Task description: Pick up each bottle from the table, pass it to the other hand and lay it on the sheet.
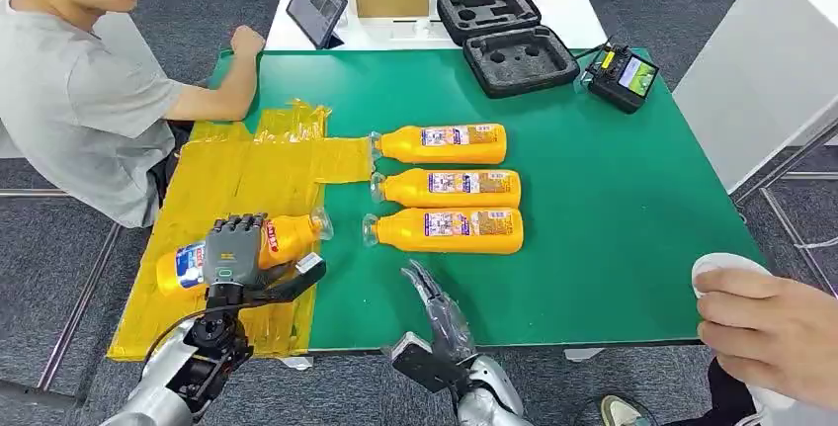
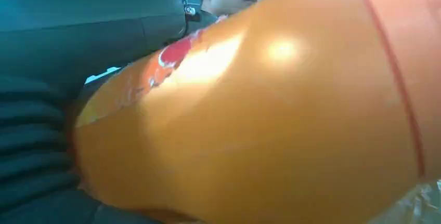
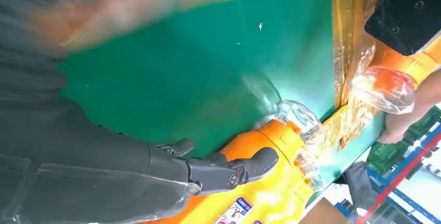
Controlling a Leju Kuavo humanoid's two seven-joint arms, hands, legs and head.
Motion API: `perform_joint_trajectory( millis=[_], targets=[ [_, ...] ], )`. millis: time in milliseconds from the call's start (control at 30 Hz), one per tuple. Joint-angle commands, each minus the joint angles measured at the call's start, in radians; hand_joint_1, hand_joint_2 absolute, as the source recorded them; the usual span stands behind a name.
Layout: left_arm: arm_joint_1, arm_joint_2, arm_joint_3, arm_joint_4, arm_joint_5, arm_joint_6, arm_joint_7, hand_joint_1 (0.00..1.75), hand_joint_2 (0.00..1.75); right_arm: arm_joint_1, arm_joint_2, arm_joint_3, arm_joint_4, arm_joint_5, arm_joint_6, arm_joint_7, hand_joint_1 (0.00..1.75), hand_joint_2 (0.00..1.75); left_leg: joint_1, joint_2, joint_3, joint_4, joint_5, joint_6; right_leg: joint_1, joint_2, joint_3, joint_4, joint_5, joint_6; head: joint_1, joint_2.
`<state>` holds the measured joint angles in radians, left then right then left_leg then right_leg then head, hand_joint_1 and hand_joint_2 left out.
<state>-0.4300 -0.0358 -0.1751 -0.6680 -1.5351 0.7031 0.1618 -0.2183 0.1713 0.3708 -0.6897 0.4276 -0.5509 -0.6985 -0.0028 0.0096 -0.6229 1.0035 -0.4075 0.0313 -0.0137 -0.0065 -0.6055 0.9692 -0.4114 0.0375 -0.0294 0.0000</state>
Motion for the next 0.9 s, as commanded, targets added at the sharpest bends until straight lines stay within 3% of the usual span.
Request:
perform_joint_trajectory(
  millis=[33,267,300,333,433,567,833,900],
  targets=[
    [-0.037,0.016,-0.051,0.048,-0.033,-0.005,-0.026,1.75,0.00,-0.040,-0.015,0.034,0.052,-0.016,-0.005,0.000,0.00,1.75,0.002,0.000,0.006,0.000,-0.002,-0.002,0.001,0.001,0.005,0.000,-0.002,-0.002,0.000,0.000],
    [-0.025,-0.006,-0.014,0.054,-0.007,-0.005,-0.117,1.75,0.00,-0.044,-0.017,0.046,0.062,-0.025,-0.014,0.000,0.00,1.75,0.001,0.000,0.003,0.000,-0.001,-0.001,0.001,0.000,0.003,-0.001,-0.001,-0.001,0.000,0.000],
    [-0.027,-0.014,0.002,0.063,0.016,-0.005,-0.159,1.59,0.00,-0.046,-0.019,0.048,0.064,-0.029,-0.015,0.000,0.00,1.75,0.001,-0.001,0.005,0.000,-0.002,-0.002,0.001,0.000,0.005,0.000,-0.002,-0.001,0.000,0.000],
    [-0.031,-0.023,0.019,0.079,0.039,-0.005,-0.197,1.24,0.00,-0.046,-0.021,0.050,0.065,-0.032,-0.017,0.000,0.00,1.75,0.001,-0.001,0.004,0.000,-0.001,-0.001,0.001,0.000,0.004,0.000,-0.001,-0.001,0.000,0.000],
    [-0.054,-0.046,0.060,0.144,0.084,-0.005,-0.267,1.36,0.00,-0.047,-0.026,0.056,0.065,-0.041,-0.021,0.000,0.00,1.75,0.000,-0.001,0.003,-0.001,-0.001,-0.001,0.000,0.000,0.003,-0.001,-0.001,-0.001,0.000,0.000],
    [-0.060,-0.044,0.076,0.161,0.072,-0.005,-0.263,1.59,0.00,-0.043,-0.027,0.062,0.063,-0.046,-0.015,0.000,0.00,1.75,0.001,-0.002,0.005,0.000,-0.001,-0.002,0.001,-0.001,0.005,-0.001,-0.002,-0.001,0.000,0.000],
    [-0.054,-0.043,0.092,0.164,0.063,-0.005,-0.271,1.57,0.00,-0.048,-0.027,0.065,0.069,-0.045,-0.015,0.000,0.00,1.75,0.000,-0.001,0.004,-0.001,-0.001,-0.001,0.000,0.000,0.004,-0.001,-0.001,-0.001,0.000,0.000],
    [-0.058,-0.043,0.091,0.170,0.048,-0.005,-0.264,1.71,0.00,-0.050,-0.027,0.066,0.070,-0.046,-0.015,0.000,0.00,1.75,0.000,0.000,0.005,0.000,-0.001,-0.001,0.000,0.001,0.004,0.000,-0.001,-0.001,0.000,0.000]
  ],
)
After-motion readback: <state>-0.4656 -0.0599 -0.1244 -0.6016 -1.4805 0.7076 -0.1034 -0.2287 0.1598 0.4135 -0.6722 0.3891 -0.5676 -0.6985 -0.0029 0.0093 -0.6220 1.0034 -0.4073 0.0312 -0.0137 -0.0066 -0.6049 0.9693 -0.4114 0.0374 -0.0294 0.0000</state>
